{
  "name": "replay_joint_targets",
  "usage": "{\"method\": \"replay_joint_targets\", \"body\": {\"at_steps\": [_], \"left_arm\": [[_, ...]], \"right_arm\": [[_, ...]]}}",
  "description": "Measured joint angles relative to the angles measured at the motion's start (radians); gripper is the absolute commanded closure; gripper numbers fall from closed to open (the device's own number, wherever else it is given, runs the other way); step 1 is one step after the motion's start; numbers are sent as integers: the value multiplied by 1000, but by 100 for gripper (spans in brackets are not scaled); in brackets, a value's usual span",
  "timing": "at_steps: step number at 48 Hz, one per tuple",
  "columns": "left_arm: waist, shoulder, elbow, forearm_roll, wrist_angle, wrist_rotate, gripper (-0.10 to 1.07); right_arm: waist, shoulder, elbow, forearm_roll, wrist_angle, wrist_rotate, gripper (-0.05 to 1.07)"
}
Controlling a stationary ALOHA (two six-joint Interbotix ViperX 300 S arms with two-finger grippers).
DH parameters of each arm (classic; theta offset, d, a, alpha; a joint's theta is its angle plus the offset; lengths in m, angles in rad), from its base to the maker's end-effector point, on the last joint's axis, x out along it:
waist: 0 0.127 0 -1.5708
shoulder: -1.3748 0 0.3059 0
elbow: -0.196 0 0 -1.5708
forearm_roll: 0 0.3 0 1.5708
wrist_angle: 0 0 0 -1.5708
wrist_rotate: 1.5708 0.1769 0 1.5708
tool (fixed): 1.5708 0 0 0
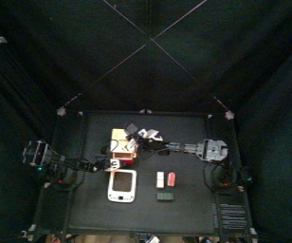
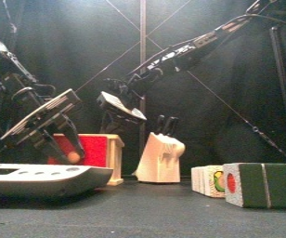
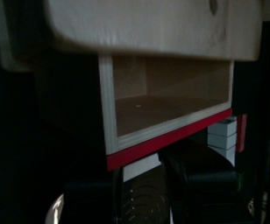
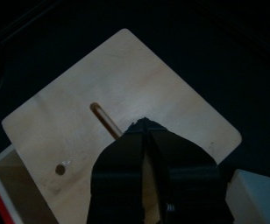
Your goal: Open drawer
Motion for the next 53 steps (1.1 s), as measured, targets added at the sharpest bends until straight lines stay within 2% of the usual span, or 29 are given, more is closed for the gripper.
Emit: {"method": "replay_joint_targets", "body": {"at_steps": [23,38,53], "left_arm": [[-89,-9,2,-72,-6,-2,57],[-123,-15,2,-94,-6,-3,58],[-129,-21,2,-98,-6,-3,57]], "right_arm": [[0,0,2,2,0,-2,76],[0,0,0,2,0,0,76],[-2,0,0,2,0,0,76]]}}
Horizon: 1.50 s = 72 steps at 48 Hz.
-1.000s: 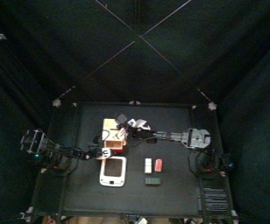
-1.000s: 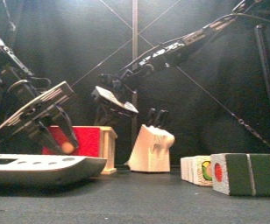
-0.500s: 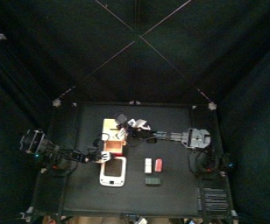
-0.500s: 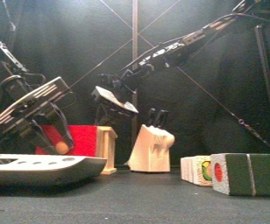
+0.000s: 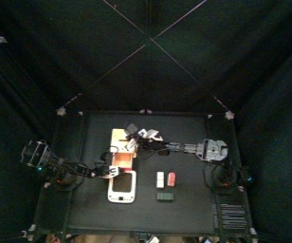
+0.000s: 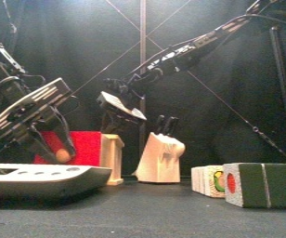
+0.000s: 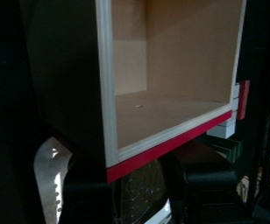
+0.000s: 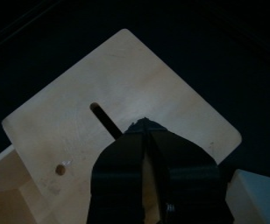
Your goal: Open drawer
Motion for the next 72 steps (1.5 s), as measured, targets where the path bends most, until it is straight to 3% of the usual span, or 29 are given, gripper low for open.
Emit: {"method": "replay_joint_targets", "body": {"at_steps": [18,40,55,72], "left_arm": [[-2,2,0,2,-2,-2,53],[-29,0,0,5,-26,0,20],[-67,-21,-3,5,-55,2,20],[-117,-190,64,97,-60,15,20]], "right_arm": [[2,0,-3,0,2,0,76],[2,0,-3,0,2,0,76],[2,0,-3,0,2,0,76],[3,2,-18,2,8,0,76]]}}
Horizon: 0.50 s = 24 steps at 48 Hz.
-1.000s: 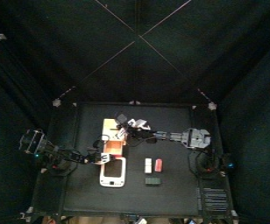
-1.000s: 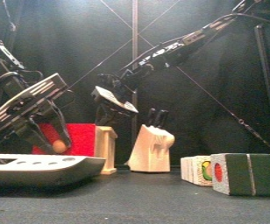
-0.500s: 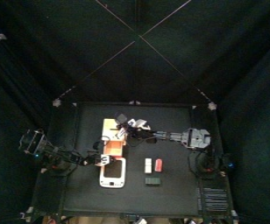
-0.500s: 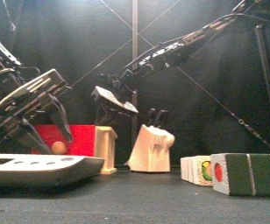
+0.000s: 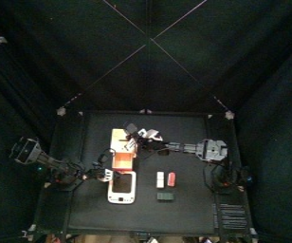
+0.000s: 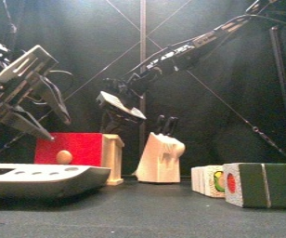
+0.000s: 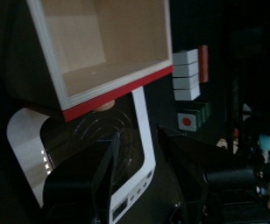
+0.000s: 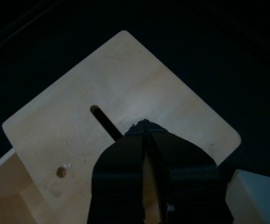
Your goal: Open drawer
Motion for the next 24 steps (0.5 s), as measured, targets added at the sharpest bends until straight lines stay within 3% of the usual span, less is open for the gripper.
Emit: {"method": "replay_joint_targets", "body": {"at_steps": [11,24], "left_arm": [[-2,-127,41,299,6,-5,20],[12,-170,44,612,6,-6,20]], "right_arm": [[0,-5,-17,0,-21,0,76],[2,-32,-18,0,-91,0,76]]}}
